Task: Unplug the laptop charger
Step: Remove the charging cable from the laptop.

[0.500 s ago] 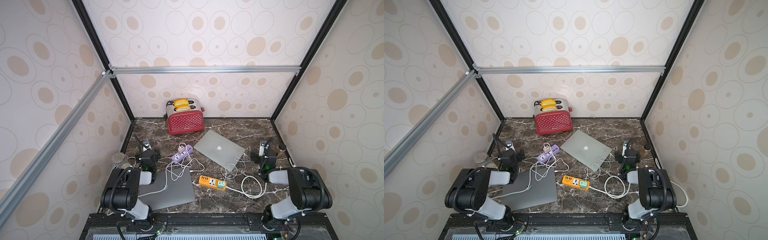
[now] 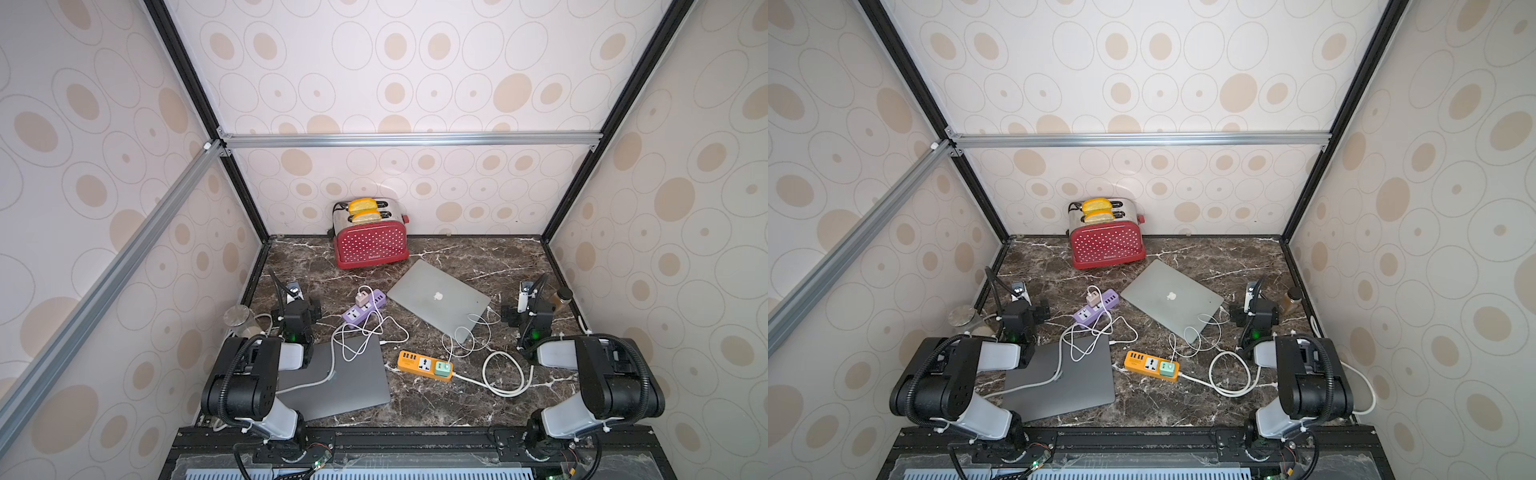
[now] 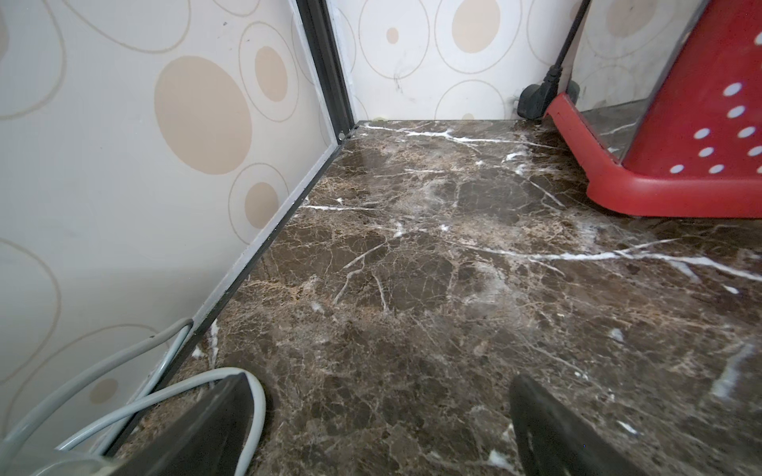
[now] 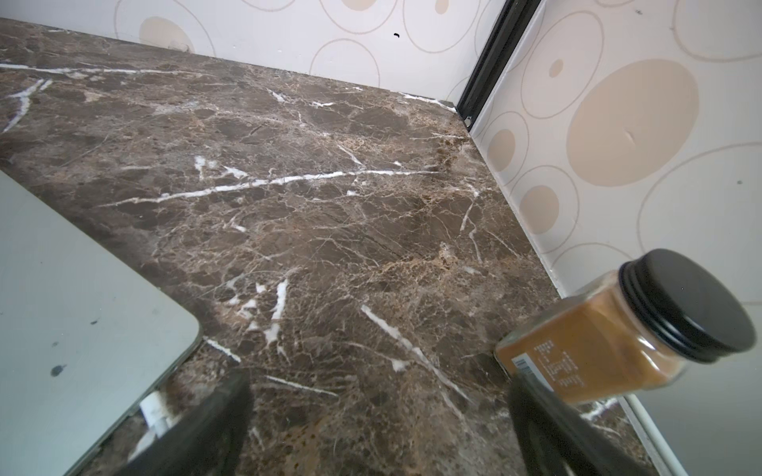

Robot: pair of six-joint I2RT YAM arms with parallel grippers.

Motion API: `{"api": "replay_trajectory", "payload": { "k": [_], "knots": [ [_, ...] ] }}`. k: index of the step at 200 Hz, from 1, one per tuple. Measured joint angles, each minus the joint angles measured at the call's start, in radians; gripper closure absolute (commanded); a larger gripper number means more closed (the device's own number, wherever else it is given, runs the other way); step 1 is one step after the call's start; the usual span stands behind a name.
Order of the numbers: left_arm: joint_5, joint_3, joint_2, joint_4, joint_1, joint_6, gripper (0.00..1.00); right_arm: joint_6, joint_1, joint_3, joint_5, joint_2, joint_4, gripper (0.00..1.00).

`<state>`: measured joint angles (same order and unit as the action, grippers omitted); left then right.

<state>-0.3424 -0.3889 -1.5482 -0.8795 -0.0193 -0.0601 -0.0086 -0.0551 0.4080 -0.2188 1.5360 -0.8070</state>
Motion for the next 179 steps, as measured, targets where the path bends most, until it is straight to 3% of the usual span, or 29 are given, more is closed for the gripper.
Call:
{"api": "replay_trajectory", "payload": {
  "k": [45,76,89,110,133,160,179],
  "knots": [
    [0.015,-0.002,0.010,0.018,0.003,-0.001,0.03,0.000,0.000,0.000,0.000,0.000,0.000,0.01],
    [-0.046,-0.089,0.197,0.313,-0.006,-0.045,0.11,0.003,0.000,0.005,-0.014,-0.011,0.032,0.05],
    [-0.054,-0.198,0.282,0.479,-0.011,-0.112,0.22,0.006,0.000,0.037,-0.029,-0.056,0.145,0.06],
    [-0.015,-0.426,0.344,0.705,-0.031,-0.233,0.32,0.019,0.000,0.155,-0.046,-0.163,0.376,0.06],
    [0.081,-0.647,0.322,0.927,-0.137,-0.290,0.39,0.028,0.001,0.347,-0.003,-0.256,0.634,0.08],
    [0.273,-0.760,0.232,1.117,-0.222,-0.343,0.61,0.019,0.000,0.545,0.129,-0.277,0.886,0.08],
    [0.340,-0.777,0.148,1.243,-0.269,-0.354,0.59,-0.001,-0.010,0.613,0.183,-0.275,1.013,0.09]
  ]
}}
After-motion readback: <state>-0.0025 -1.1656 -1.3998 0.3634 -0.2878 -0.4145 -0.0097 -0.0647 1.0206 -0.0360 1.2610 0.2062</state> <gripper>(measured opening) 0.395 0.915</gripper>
